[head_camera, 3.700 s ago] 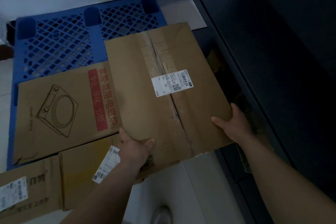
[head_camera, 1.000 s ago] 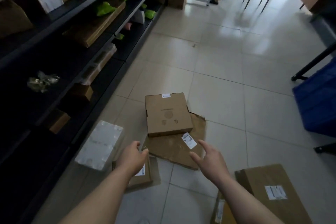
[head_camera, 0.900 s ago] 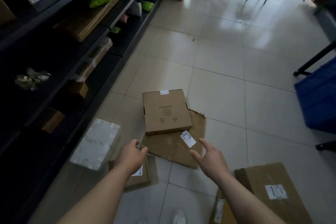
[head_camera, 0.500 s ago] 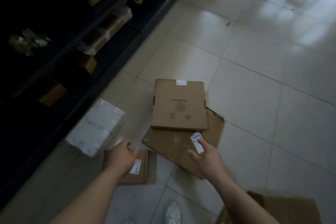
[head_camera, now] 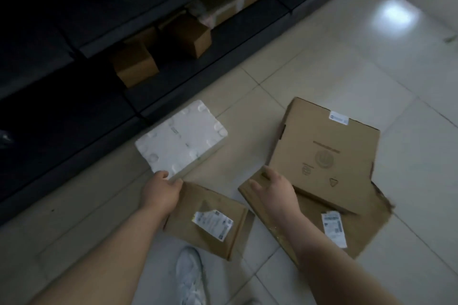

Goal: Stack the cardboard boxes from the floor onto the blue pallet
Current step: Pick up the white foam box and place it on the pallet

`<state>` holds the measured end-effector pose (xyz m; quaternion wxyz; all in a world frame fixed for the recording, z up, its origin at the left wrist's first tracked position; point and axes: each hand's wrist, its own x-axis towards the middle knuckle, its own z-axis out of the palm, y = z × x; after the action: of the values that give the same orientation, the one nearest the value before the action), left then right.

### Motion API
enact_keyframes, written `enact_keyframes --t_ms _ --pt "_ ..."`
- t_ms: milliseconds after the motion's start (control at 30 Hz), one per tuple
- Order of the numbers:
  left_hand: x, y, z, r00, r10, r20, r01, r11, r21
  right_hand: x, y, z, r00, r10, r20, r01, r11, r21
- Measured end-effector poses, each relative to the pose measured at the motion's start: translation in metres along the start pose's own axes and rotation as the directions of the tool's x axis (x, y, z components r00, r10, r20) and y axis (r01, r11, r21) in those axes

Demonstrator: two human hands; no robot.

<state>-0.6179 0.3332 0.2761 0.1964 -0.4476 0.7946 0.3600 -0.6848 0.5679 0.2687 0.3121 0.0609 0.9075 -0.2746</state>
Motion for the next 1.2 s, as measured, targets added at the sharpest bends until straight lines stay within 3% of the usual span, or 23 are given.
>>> enact_keyframes --t_ms 200,367,567,700,867,1200 --pt "0.083 -0.027 -0.007 0.994 -0.073 -0.084 0.069 0.996 -0.050 0.094 -0.050 0.050 0.995 -0.094 0.014 0.095 0.993 -0.076" --pt "0.158 -0.061 0.022 0.964 -0.231 -0.128 0.209 0.964 -0.167 0.180 -0.064 0.100 0.993 -0.121 0.013 0.121 0.985 -0.120" --pt "0.234 -0.101 0.086 0.918 -0.382 -0.104 0.319 0.870 -0.376 0.270 -0.060 0.157 0.981 -0.195 -0.002 0.193 0.971 -0.138" --pt "0.266 -0.121 0.115 0.912 -0.408 -0.048 0.338 0.812 -0.475 0.309 -0.054 0.189 0.984 -0.180 -0.001 0.179 0.981 -0.076" --pt "0.270 -0.127 0.115 0.908 -0.408 -0.096 0.309 0.807 -0.502 0.314 -0.060 0.194 0.987 -0.162 0.007 0.162 0.980 -0.115" --pt "0.182 -0.128 0.005 0.843 -0.495 -0.211 0.317 0.774 -0.548 0.216 -0.146 0.140 0.966 -0.258 -0.006 0.258 0.963 0.079"
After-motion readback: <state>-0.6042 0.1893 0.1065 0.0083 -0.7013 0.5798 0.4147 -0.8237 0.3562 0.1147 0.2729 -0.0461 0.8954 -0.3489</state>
